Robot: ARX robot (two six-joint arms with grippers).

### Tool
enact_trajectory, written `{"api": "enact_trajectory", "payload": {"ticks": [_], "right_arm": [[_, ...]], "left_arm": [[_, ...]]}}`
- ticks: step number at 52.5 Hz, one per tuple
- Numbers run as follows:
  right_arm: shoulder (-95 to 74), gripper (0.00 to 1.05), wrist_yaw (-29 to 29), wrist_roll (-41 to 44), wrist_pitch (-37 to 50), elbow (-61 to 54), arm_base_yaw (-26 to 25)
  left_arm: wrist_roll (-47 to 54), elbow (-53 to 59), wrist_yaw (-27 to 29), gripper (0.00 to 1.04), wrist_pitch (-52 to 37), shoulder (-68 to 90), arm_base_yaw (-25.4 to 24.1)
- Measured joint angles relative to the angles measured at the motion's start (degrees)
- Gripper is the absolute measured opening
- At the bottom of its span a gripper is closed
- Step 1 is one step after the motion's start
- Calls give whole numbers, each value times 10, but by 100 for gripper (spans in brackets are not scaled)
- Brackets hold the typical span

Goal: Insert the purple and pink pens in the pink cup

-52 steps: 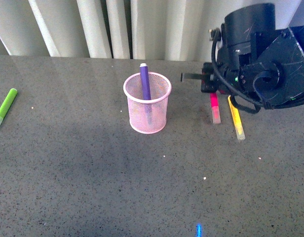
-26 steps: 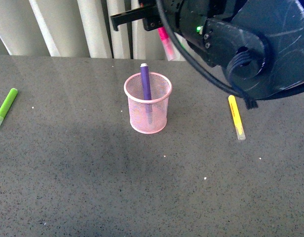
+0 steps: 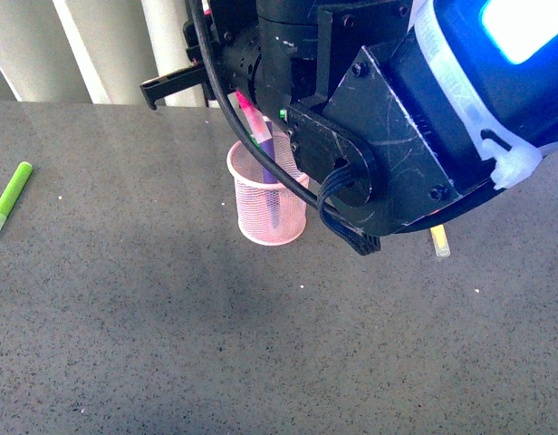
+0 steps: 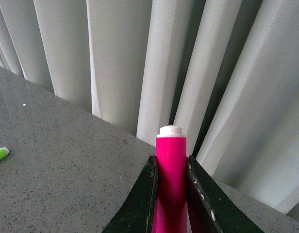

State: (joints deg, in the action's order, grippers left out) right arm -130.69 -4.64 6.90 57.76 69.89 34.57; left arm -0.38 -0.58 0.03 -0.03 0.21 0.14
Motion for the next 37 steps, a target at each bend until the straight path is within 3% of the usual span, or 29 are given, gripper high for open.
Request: {"api": "enact_trajectory", "payload": {"ticks": [37], "right_arm": [[-57, 12, 0, -12, -12, 31, -3]], "left_arm": [[0, 0, 0, 98, 0, 0, 0]]}}
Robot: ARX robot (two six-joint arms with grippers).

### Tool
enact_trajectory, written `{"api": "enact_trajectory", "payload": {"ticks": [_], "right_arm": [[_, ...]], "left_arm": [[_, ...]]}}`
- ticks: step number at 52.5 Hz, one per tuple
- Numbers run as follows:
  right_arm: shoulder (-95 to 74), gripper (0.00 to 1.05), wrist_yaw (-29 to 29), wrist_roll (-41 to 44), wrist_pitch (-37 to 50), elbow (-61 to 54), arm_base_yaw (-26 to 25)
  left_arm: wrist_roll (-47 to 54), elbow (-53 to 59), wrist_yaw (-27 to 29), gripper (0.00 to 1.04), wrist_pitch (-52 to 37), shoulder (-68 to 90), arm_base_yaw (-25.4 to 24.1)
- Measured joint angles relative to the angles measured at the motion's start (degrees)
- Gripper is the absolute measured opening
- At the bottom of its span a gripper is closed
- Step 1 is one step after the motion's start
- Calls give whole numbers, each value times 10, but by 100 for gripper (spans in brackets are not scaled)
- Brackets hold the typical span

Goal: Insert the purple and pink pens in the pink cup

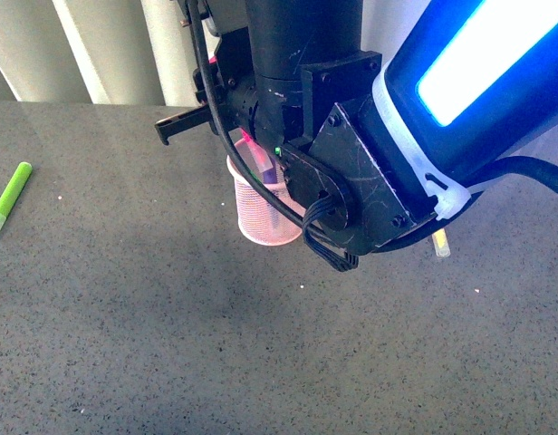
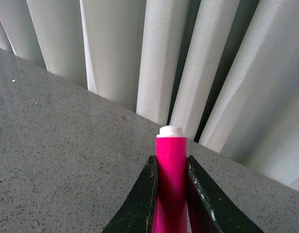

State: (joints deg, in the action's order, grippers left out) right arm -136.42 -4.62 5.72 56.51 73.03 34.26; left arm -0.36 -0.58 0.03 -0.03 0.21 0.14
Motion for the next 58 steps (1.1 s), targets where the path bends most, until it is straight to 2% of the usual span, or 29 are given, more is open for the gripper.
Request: {"api": "enact_trajectory", "payload": {"ticks": [15, 28, 45, 51, 58], "right_arm": [[1, 56, -1, -9, 3, -12, -5], [40, 99, -30, -31, -6, -39, -12], [158, 98, -58, -69, -38, -114, -35], [257, 98, -121, -137, -154, -177, -76], [364, 98, -146, -204, -264, -249, -120]], "left_arm": [[0, 0, 0, 98, 0, 0, 0], [0, 0, 0, 98, 0, 0, 0], [0, 0, 0, 98, 0, 0, 0], [0, 0, 0, 98, 0, 0, 0], [0, 0, 0, 98, 0, 0, 0]]}}
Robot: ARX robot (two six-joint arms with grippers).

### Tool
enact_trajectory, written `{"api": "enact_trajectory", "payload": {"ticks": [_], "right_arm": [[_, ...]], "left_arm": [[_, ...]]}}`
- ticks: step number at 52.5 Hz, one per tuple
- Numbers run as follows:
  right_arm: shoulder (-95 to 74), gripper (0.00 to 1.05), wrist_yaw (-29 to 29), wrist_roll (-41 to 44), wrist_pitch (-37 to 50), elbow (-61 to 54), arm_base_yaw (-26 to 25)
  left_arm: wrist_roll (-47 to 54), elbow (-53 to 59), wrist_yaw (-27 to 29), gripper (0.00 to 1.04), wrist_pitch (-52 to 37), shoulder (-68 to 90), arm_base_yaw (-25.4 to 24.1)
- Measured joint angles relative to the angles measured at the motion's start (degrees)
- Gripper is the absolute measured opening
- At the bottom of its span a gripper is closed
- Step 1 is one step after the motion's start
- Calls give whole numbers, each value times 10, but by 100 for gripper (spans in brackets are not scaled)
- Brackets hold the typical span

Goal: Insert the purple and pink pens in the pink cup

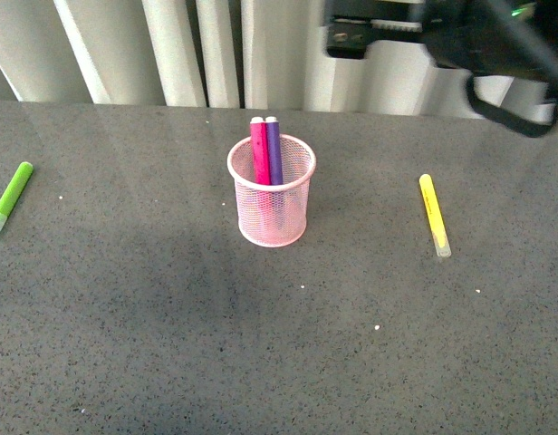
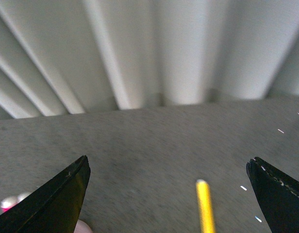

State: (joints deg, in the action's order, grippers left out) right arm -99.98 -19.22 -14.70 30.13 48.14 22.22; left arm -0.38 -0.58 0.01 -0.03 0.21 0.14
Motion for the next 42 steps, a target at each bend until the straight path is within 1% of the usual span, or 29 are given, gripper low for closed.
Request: {"api": "enact_trajectory", "payload": {"ticks": [4, 14, 16, 18, 19, 21, 22, 24, 25, 30, 31, 36, 37, 42], "right_arm": [[84, 98, -7, -25, -28, -60, -23], [109, 98, -1, -38, -28, -66, -22], [101, 94, -1, -18, 17, -79, -24], [97, 87, 5, 14, 107, -110, -28], [97, 85, 10, 29, 128, -119, -30], [102, 78, 22, 67, 200, -154, -37], [104, 77, 25, 75, 215, -162, -39], [116, 69, 34, 99, 261, -192, -48], [121, 68, 36, 103, 268, -199, -50], [170, 52, 52, 129, 293, -249, -75], [175, 50, 54, 131, 293, -254, -77], [214, 34, 71, 140, 294, -296, -97], [218, 32, 74, 140, 294, -300, -99], [254, 16, 90, 144, 287, -334, -115]], "left_arm": [[0, 0, 1, 98, 0, 0, 0], [0, 0, 0, 98, 0, 0, 0], [0, 0, 0, 98, 0, 0, 0], [0, 0, 0, 98, 0, 0, 0], [0, 0, 0, 98, 0, 0, 0], [0, 0, 0, 98, 0, 0, 0], [0, 0, 0, 98, 0, 0, 0], [0, 0, 0, 98, 0, 0, 0], [0, 0, 0, 98, 0, 0, 0], [0, 0, 0, 98, 0, 0, 0], [0, 0, 0, 98, 0, 0, 0], [0, 0, 0, 98, 0, 0, 0], [0, 0, 0, 98, 0, 0, 0], [0, 0, 0, 98, 0, 0, 0]]}}
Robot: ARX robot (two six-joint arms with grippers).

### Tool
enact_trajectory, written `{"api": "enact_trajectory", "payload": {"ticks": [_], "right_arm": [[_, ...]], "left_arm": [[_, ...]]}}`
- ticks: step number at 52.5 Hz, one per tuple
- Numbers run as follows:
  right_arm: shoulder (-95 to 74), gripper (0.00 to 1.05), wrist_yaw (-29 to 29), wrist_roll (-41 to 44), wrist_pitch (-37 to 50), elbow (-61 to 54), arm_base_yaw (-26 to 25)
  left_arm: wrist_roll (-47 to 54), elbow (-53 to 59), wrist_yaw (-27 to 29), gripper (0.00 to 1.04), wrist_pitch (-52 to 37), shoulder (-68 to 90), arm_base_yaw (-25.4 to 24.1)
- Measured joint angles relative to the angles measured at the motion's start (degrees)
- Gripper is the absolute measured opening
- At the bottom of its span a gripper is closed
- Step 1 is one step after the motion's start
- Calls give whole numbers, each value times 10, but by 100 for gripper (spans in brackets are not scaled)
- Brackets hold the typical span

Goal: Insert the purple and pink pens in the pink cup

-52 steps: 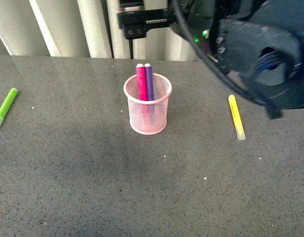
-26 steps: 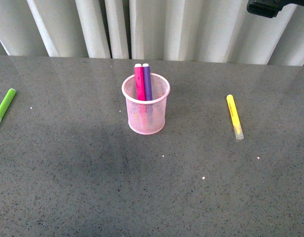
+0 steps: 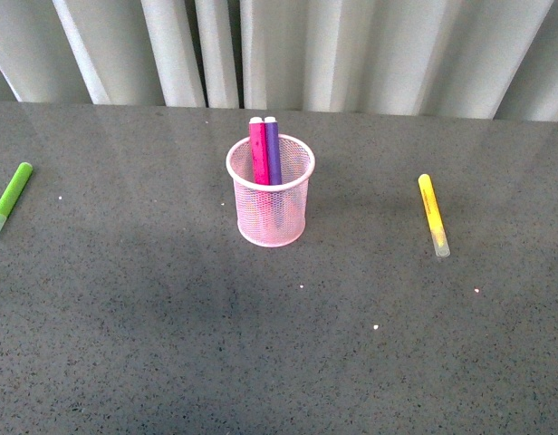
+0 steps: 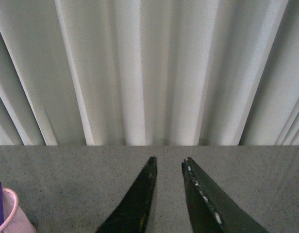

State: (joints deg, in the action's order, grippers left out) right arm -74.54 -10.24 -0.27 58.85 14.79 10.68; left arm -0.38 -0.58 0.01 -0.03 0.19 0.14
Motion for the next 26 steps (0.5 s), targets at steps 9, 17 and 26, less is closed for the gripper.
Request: {"api": "enact_trajectory", "payload": {"ticks": [9, 17, 26], "right_arm": [[65, 3, 23, 3, -19, -44, -23], [109, 3, 44, 3, -17, -98, -46], [226, 3, 99, 3, -101, -125, -97]], "left_arm": [[0, 0, 0, 98, 0, 0, 0], [0, 0, 0, 98, 0, 0, 0], [0, 0, 0, 98, 0, 0, 0]]}}
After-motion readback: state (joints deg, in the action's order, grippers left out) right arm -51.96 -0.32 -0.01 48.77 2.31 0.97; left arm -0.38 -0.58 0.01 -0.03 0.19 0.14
